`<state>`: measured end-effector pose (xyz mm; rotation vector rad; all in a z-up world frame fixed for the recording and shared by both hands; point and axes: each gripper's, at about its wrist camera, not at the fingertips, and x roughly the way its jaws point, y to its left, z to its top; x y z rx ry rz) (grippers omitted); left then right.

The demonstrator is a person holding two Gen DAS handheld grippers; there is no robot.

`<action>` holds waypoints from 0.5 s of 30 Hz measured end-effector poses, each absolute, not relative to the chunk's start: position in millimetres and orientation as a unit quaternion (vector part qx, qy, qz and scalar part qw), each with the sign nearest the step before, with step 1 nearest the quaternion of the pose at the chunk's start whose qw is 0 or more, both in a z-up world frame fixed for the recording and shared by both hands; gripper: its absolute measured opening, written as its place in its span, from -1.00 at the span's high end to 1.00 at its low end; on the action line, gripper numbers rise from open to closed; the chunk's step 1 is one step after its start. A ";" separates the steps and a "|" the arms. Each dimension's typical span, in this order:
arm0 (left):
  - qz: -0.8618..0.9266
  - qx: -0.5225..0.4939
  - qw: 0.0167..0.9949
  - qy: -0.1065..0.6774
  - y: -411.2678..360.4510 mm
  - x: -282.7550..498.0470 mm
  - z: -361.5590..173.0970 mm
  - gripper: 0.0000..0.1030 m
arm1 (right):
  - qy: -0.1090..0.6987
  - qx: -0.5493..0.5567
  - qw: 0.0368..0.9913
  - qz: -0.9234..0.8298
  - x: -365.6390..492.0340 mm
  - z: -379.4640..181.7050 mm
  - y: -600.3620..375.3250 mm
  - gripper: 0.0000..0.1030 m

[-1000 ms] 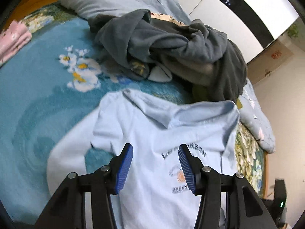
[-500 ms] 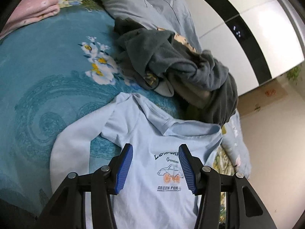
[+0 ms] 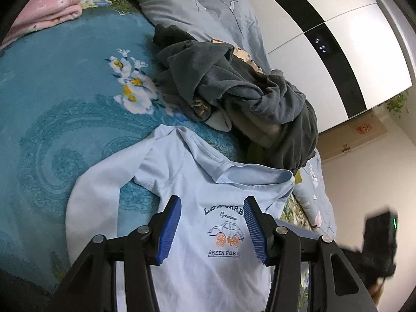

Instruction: Fold clothes

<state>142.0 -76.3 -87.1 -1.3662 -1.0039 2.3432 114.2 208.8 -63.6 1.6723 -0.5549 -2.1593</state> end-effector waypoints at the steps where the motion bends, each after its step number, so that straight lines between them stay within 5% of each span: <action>1: 0.803 -0.469 0.121 -0.347 -78.0 142.2 -88.8 -0.09 | -0.190 0.597 0.183 -0.758 97.3 -71.3 195.1 0.92; 11: 0.775 -0.472 0.084 -0.411 -98.8 139.7 -113.9 -0.10 | -0.178 0.650 0.147 -0.724 10.0 -137.7 117.6 0.81; 12: 0.774 -0.473 0.084 -0.411 -98.5 138.6 -115.0 -0.10 | -0.176 0.653 0.147 -0.722 8.5 -139.6 117.6 0.68; 14: 0.772 -0.475 0.086 -0.413 -98.5 136.2 -117.0 -0.11 | -0.172 0.646 0.155 -0.727 8.5 -136.4 121.9 -0.08; 15: 0.770 -0.474 0.089 -0.416 -99.5 134.9 -117.5 -0.12 | -0.166 0.635 0.160 -0.737 9.4 -130.5 125.7 -0.11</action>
